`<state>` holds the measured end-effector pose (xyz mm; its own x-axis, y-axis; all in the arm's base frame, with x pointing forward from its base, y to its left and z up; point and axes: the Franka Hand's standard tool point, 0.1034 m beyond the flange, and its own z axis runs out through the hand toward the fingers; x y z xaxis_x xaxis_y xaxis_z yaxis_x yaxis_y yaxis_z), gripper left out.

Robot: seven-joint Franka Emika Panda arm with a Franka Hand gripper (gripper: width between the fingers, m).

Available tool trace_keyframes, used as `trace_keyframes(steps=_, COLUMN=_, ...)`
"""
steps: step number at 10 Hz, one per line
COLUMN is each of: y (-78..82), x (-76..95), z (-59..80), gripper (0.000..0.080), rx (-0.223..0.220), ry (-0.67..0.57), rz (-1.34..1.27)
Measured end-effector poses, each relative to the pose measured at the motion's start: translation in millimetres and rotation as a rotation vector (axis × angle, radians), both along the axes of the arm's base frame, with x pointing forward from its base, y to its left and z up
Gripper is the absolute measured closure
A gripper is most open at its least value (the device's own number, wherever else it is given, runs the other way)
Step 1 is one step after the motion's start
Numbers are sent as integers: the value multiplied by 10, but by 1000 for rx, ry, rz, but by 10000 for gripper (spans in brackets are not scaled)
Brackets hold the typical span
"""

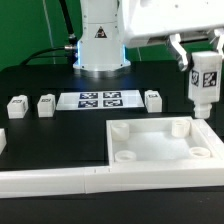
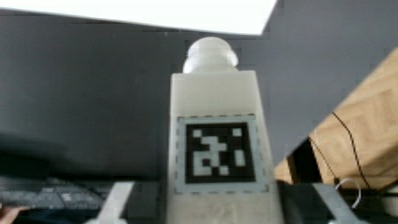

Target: Assemble square table

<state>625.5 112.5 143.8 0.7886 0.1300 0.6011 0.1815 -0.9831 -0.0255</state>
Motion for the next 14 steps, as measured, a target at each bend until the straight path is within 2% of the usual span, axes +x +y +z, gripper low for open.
trace_keyframes(steps=1, y=30, x=55, z=-69, gripper=509, rx=2, ry=2, rz=0)
trace_keyframes(steps=3, y=12, x=28, z=-300, gripper=509, rx=2, ry=15, rz=-5)
trace_keyframes(steps=6, y=-16, x=5, z=-437, gripper=509, rx=-2, ry=31, rz=-5)
trace_keyframes(steps=10, y=-1, x=-11, z=-441, gripper=509, rx=-1, ry=22, rz=-3)
trace_keyframes(steps=12, y=-10, x=-39, z=-372, gripper=509, rx=-3, ry=17, rz=-2)
trace_keyframes(steps=14, y=-16, x=-95, z=-386, gripper=509, rx=-5, ry=24, rz=0)
